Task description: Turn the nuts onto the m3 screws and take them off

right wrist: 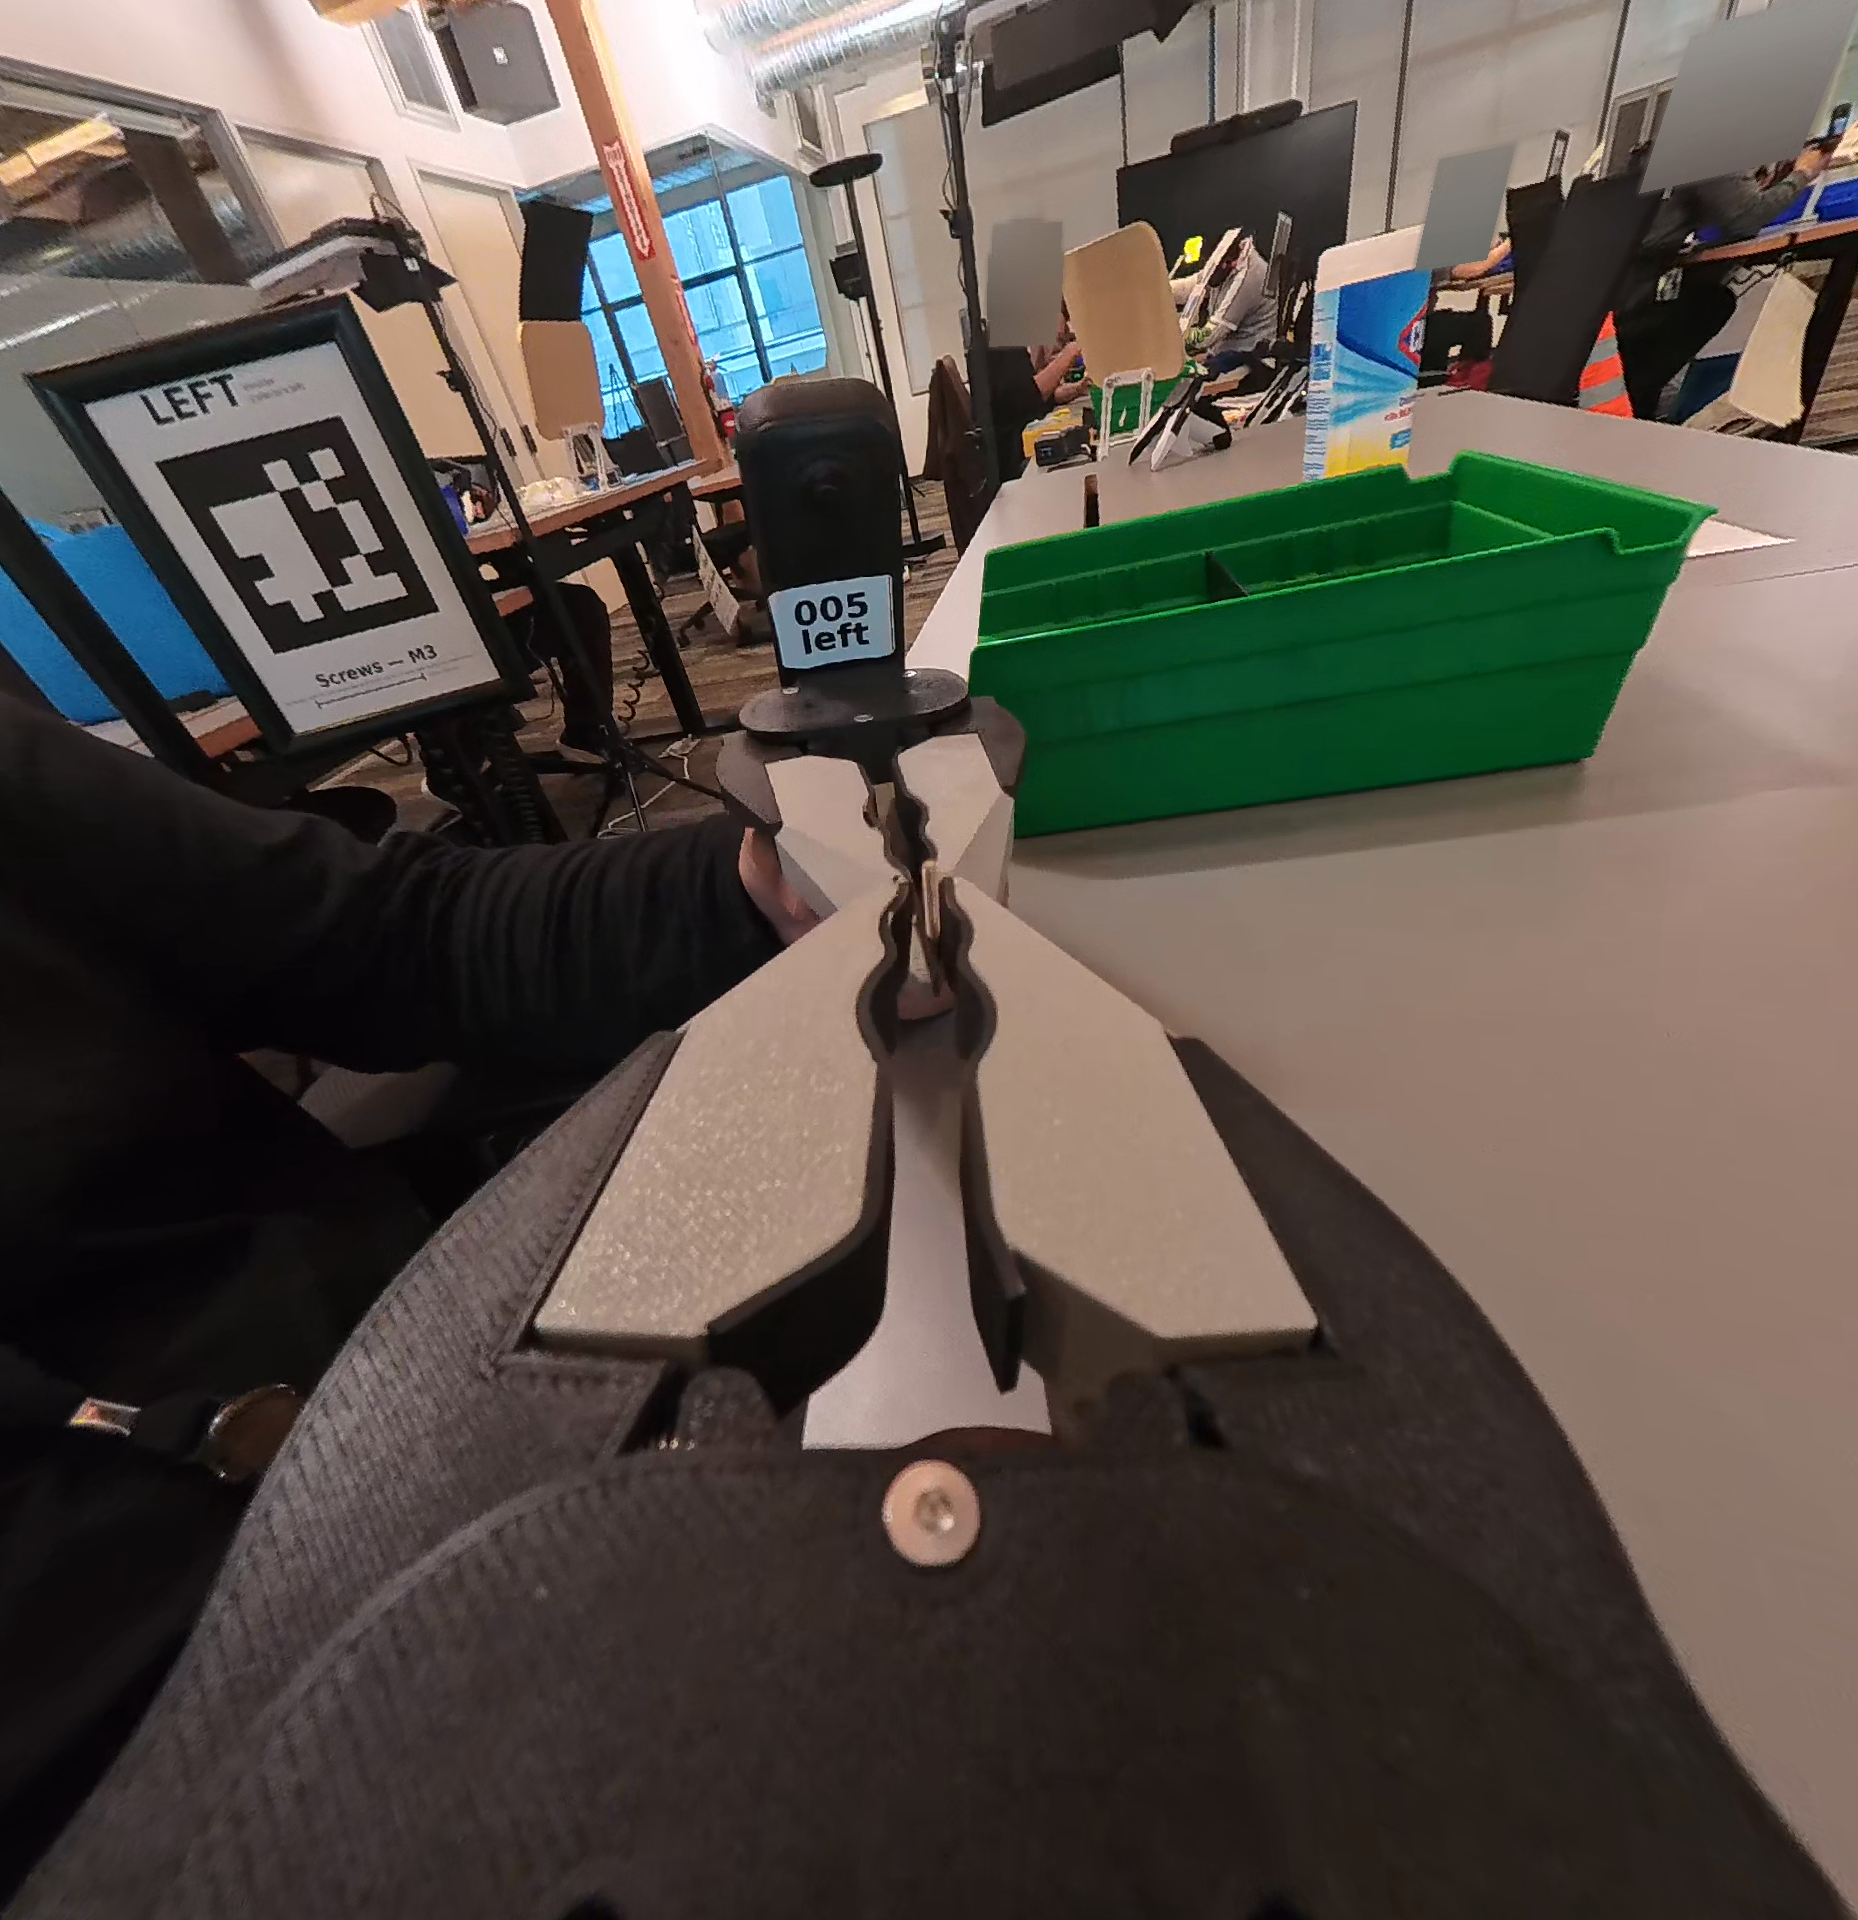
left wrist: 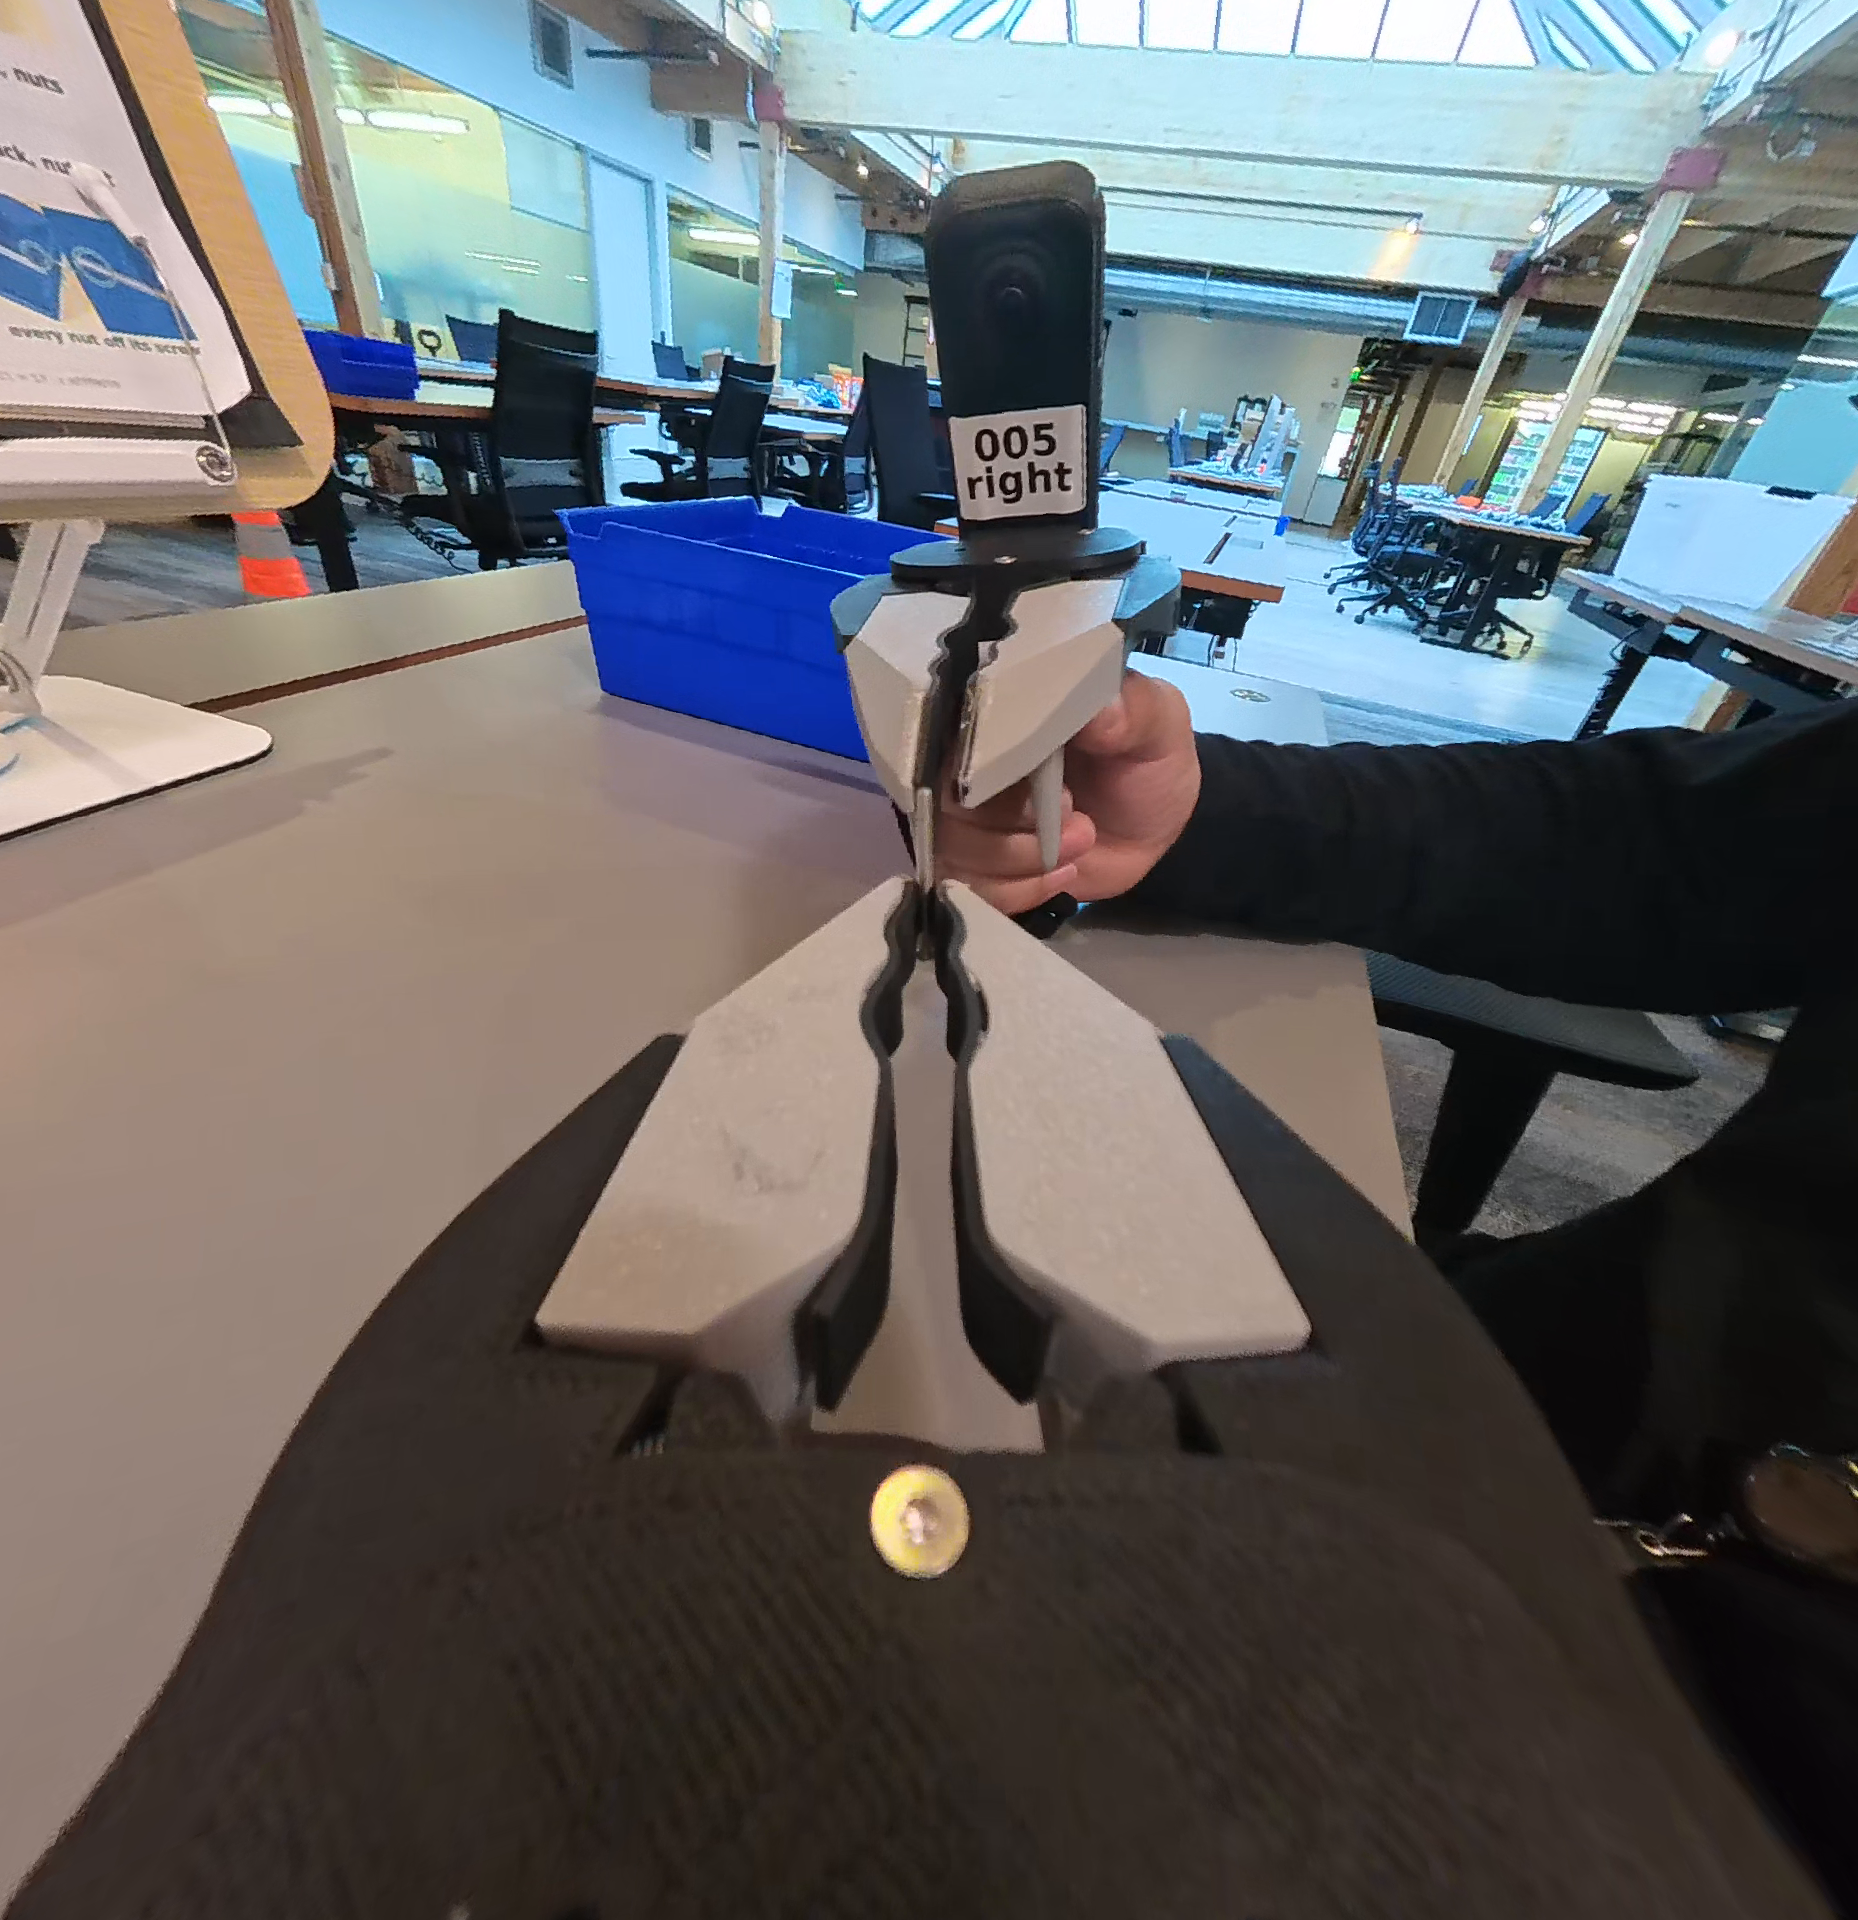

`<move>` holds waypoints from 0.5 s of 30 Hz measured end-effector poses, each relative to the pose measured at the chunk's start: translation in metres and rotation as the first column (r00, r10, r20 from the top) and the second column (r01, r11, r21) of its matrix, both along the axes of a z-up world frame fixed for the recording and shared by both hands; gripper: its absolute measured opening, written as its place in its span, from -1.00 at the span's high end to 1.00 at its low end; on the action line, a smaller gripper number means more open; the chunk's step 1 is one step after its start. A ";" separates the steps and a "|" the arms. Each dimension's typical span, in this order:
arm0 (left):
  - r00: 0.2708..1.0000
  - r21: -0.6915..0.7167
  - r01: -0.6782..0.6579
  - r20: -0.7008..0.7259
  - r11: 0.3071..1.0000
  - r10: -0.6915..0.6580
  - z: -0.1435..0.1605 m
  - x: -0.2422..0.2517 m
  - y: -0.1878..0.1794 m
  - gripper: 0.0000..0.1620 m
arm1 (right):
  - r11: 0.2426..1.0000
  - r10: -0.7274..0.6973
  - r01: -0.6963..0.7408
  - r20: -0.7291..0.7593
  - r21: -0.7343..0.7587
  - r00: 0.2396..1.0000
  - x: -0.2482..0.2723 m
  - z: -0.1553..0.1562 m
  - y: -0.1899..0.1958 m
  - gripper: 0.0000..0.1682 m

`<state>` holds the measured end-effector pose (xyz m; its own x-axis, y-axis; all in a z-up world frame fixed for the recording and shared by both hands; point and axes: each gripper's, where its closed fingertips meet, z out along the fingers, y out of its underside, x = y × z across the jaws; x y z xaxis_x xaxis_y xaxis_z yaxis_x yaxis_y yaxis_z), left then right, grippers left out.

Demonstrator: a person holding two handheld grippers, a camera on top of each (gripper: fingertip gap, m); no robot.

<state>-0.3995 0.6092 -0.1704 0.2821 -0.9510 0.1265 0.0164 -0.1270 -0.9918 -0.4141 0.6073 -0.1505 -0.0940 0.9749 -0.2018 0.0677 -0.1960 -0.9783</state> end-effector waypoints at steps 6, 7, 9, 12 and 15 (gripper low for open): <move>1.000 -0.001 0.021 -0.010 1.000 -0.022 -0.001 0.002 -0.004 1.00 | 1.000 0.010 -0.010 0.011 0.008 1.000 -0.003 -0.003 -0.003 1.00; 1.000 0.000 0.021 -0.010 1.000 -0.021 -0.001 0.002 -0.003 1.00 | 1.000 0.010 -0.010 0.011 0.009 1.000 -0.003 -0.003 -0.003 1.00; 1.000 0.000 0.021 -0.010 1.000 -0.021 -0.001 0.002 -0.004 1.00 | 1.000 0.011 -0.011 0.012 0.008 1.000 -0.003 -0.003 -0.003 1.00; 1.000 0.000 0.021 -0.013 1.000 -0.021 -0.002 0.003 -0.004 1.00 | 1.000 0.014 -0.014 0.014 0.005 1.000 -0.003 -0.003 -0.003 1.00; 0.999 -0.006 0.030 -0.015 1.000 -0.030 -0.002 0.003 -0.005 1.00 | 1.000 0.017 -0.017 0.017 0.002 1.000 -0.003 -0.004 -0.004 1.00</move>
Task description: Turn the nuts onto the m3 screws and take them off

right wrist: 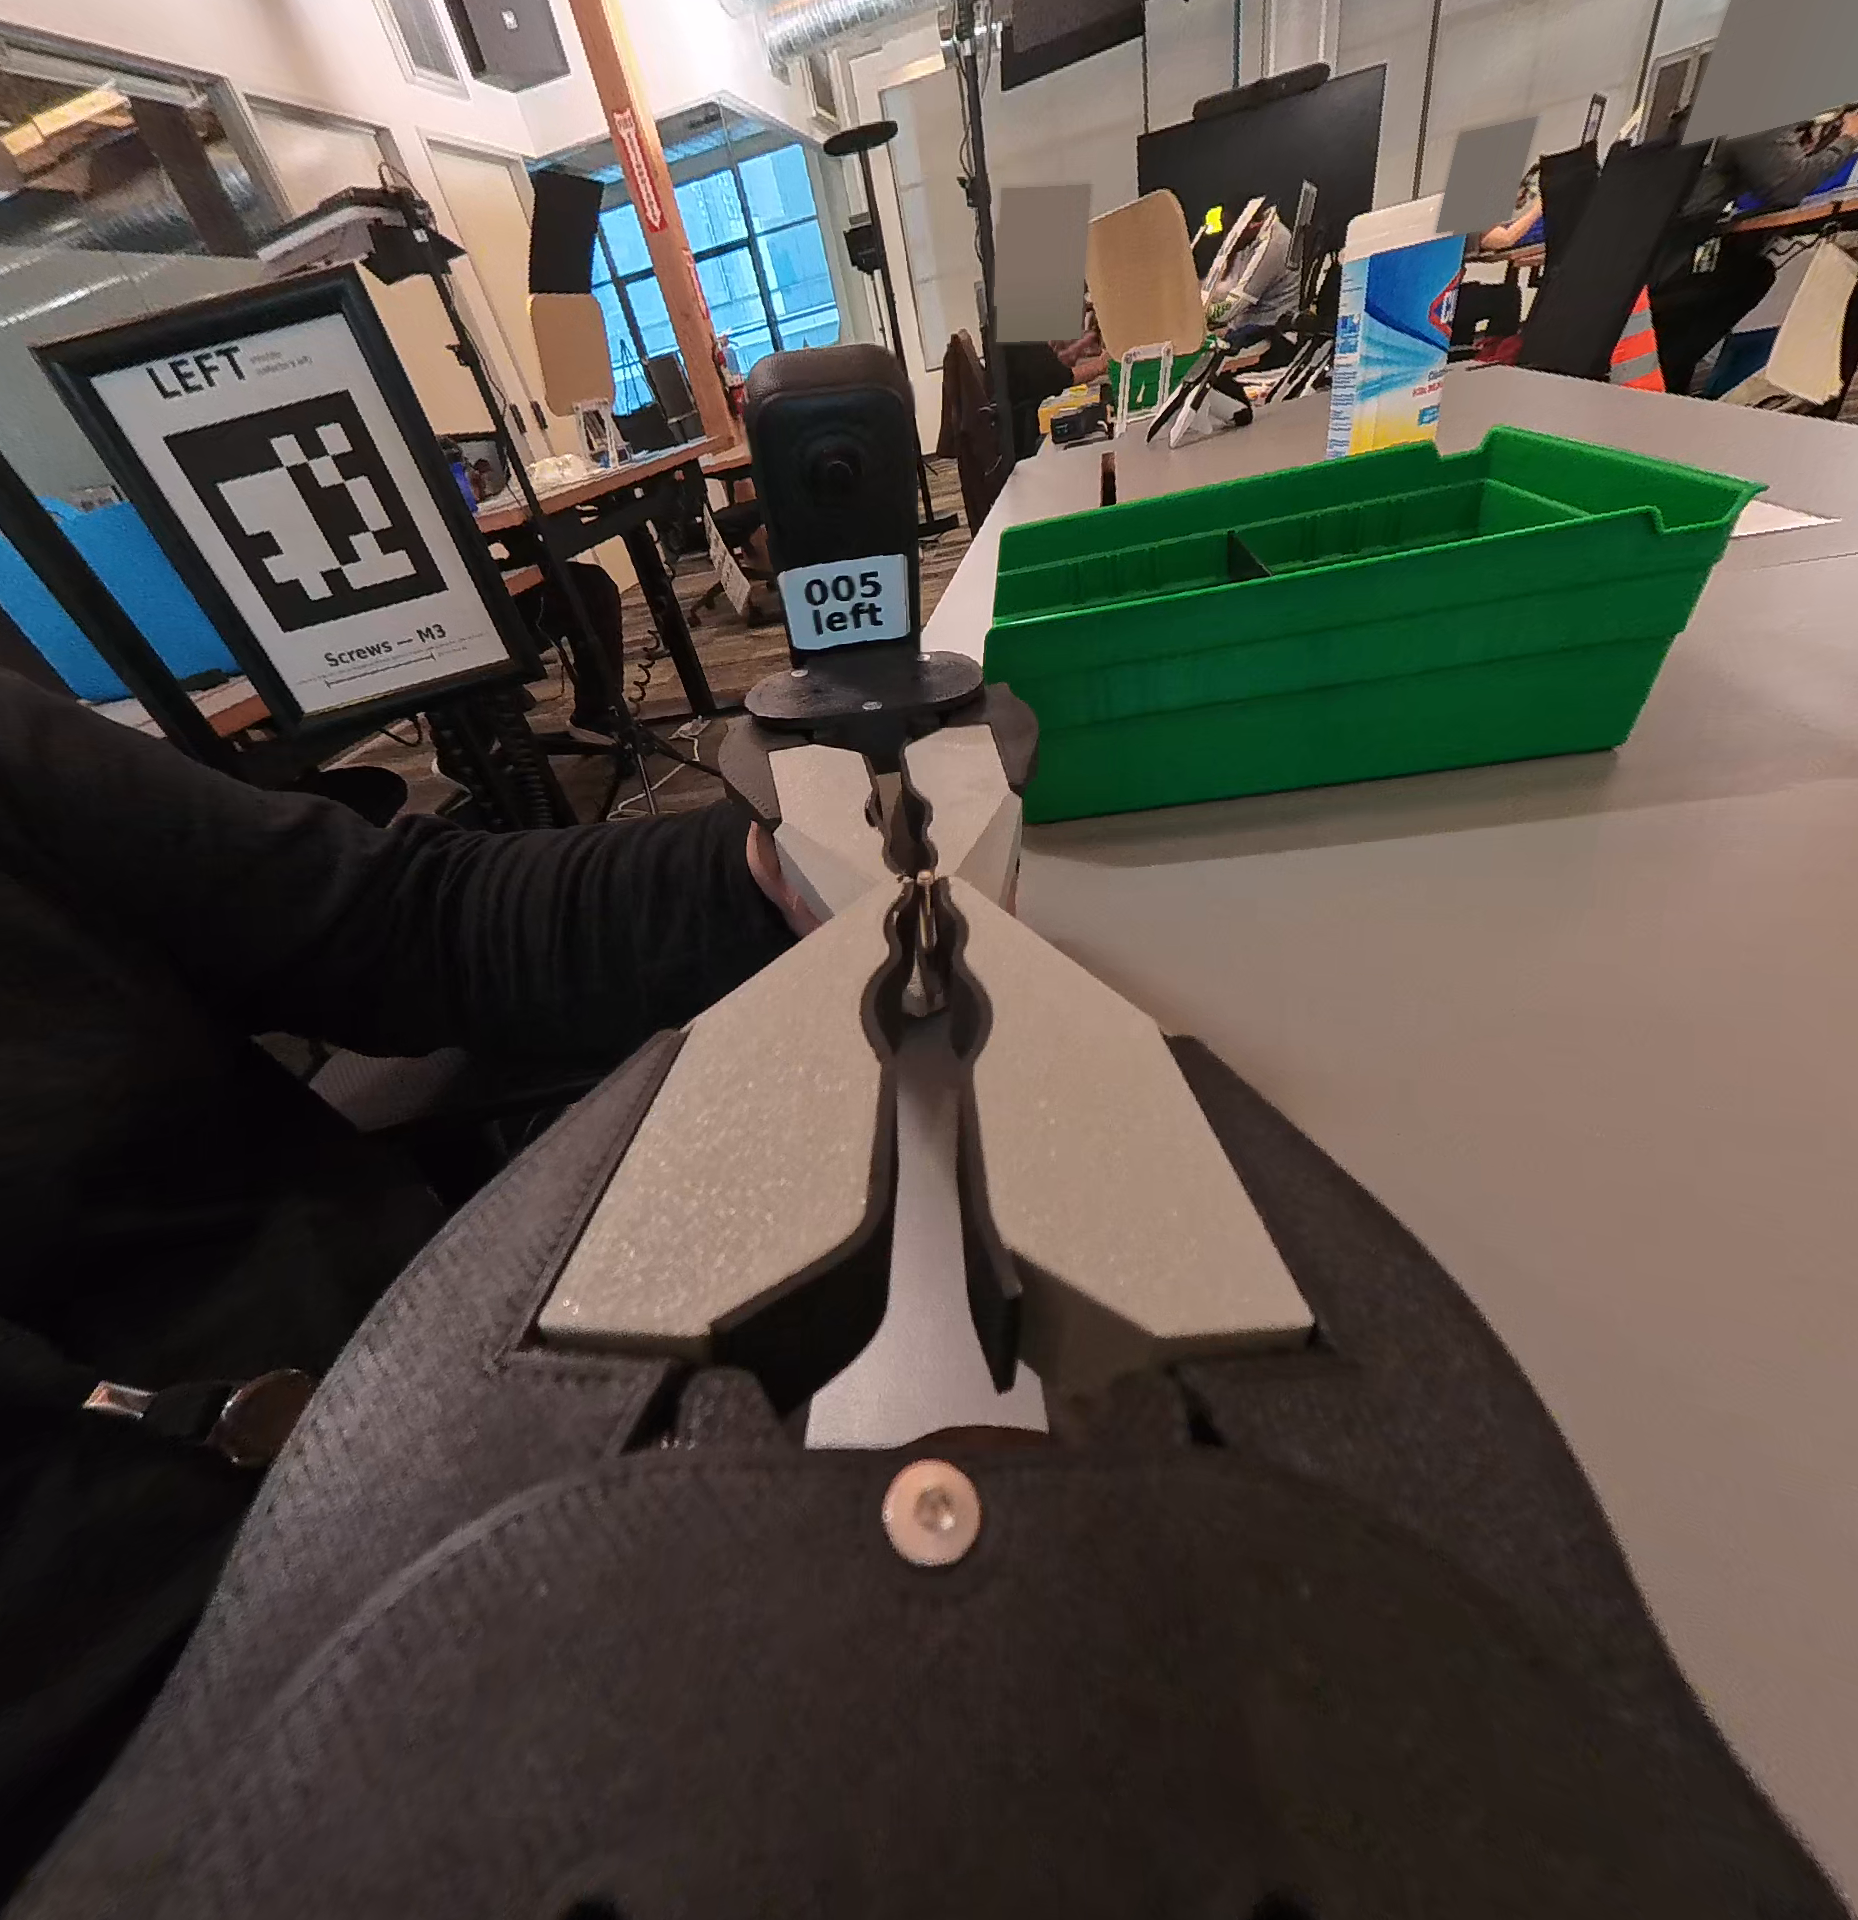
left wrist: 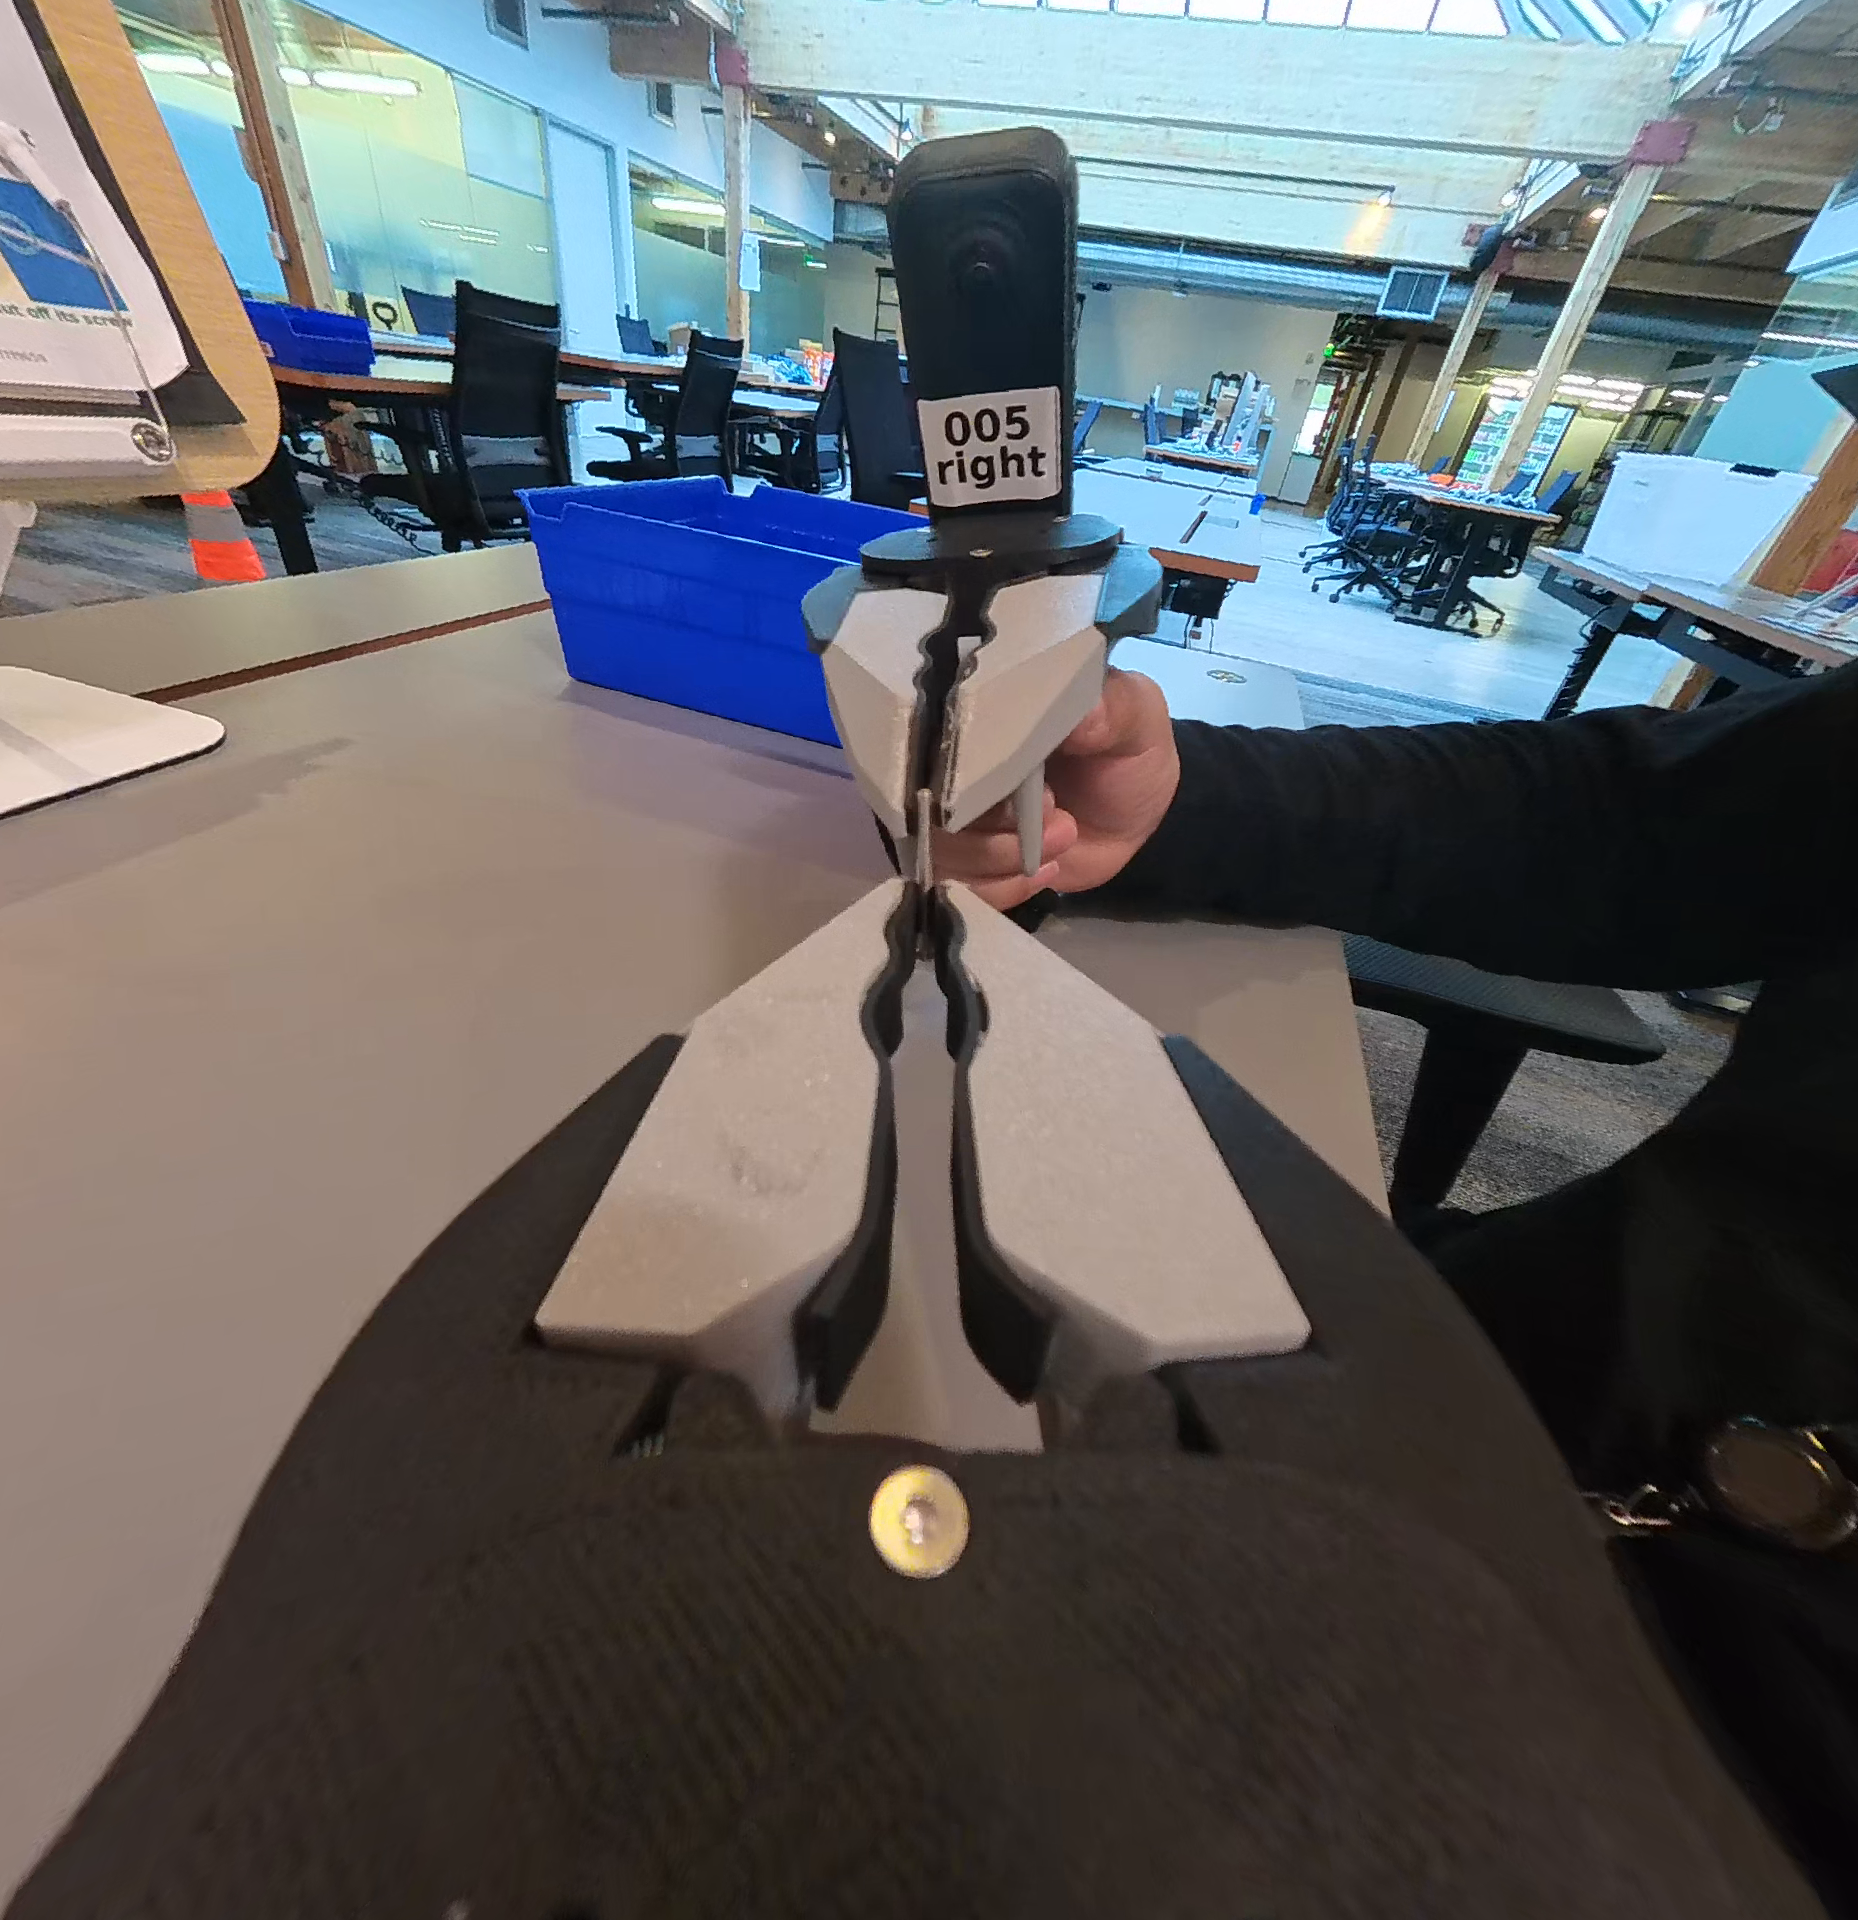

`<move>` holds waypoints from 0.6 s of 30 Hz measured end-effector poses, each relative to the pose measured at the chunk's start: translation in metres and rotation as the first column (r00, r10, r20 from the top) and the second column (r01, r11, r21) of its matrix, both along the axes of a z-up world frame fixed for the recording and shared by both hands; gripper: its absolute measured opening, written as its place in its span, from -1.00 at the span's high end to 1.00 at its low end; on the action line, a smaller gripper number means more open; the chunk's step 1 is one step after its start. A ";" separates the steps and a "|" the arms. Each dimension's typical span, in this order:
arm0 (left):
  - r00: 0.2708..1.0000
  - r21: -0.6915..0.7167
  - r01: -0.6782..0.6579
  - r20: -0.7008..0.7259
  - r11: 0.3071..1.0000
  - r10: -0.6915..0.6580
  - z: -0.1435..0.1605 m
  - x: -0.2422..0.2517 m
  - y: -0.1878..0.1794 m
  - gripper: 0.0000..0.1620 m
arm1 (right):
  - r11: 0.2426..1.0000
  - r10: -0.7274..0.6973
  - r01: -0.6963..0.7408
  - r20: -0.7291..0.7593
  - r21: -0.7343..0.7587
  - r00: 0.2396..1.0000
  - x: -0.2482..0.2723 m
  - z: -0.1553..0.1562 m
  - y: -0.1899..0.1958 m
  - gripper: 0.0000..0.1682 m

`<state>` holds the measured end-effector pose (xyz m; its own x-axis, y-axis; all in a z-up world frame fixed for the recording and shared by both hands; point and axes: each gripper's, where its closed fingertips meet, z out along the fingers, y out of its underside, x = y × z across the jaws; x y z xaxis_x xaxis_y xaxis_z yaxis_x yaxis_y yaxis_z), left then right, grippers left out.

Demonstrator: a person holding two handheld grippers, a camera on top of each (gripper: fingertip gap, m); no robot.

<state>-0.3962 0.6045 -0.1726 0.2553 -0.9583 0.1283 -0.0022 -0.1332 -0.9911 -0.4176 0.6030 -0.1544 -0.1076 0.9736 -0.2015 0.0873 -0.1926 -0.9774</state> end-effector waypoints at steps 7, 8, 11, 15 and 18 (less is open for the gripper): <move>1.000 0.001 -0.025 0.012 1.000 0.025 0.002 -0.002 0.003 1.00 | 1.000 0.014 -0.014 -0.015 0.007 1.000 0.002 0.004 -0.002 0.90; 0.999 0.003 -0.040 0.023 0.999 0.040 0.003 -0.004 0.004 1.00 | 1.000 0.014 -0.014 -0.027 0.010 1.000 0.004 0.006 -0.001 0.88; 0.994 0.004 -0.098 0.048 0.995 0.098 0.006 -0.012 0.012 1.00 | 1.000 -0.017 0.017 -0.016 0.024 1.000 0.009 0.004 0.007 0.88; 0.986 0.023 -0.162 0.051 0.986 0.161 0.007 -0.024 0.019 1.00 | 0.993 -0.067 0.045 0.197 0.112 0.978 0.015 -0.036 0.022 0.90; 0.986 0.013 -0.153 0.062 0.988 0.152 0.008 -0.030 0.017 1.00 | 0.986 -0.058 -0.005 0.377 0.164 0.924 0.014 -0.077 0.019 0.87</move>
<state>-0.4265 0.6213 -0.1644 0.3911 -0.9110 0.1312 0.0766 -0.1098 -0.9910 -0.4040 0.6225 -0.2311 -0.0274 0.9976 -0.0641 0.4547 -0.0447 -0.8895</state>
